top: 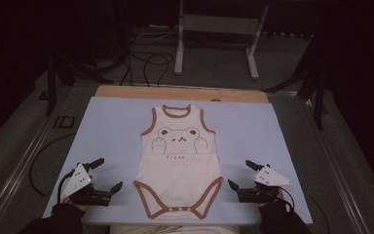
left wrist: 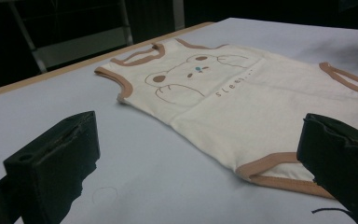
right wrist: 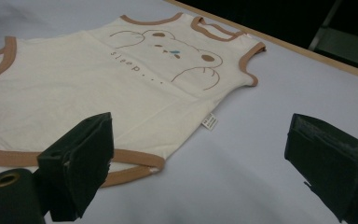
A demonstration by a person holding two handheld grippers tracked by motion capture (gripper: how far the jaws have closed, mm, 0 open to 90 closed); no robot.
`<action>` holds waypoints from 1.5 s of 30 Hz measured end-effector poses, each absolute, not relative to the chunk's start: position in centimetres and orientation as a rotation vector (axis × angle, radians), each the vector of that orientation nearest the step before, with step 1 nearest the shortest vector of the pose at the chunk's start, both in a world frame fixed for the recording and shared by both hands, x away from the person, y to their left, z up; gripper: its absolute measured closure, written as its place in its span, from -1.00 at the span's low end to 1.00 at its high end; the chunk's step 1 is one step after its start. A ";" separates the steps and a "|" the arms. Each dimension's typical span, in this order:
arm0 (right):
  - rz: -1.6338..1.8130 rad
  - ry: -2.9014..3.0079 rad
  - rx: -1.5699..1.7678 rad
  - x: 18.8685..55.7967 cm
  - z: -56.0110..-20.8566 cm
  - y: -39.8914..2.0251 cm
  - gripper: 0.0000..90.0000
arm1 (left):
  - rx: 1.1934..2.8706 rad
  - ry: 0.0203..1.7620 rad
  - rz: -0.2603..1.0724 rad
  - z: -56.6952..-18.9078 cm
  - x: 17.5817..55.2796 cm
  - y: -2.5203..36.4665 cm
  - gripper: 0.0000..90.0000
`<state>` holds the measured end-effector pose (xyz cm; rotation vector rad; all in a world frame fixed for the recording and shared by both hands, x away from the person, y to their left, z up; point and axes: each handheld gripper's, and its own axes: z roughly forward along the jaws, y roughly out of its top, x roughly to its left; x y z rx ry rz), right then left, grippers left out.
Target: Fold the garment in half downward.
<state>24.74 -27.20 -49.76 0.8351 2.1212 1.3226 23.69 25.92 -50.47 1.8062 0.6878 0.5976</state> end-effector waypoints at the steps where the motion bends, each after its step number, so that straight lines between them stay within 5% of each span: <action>1: 1.326 2.117 0.837 24.7 -49.7 -27.2 -0.82 | 1.812 0.689 0.592 -50.5 23.7 25.9 -1.00; 45: 1.350 2.141 0.792 25.9 -45.5 -25.4 -0.82 | 1.806 0.697 0.464 -47.1 25.3 24.9 -1.00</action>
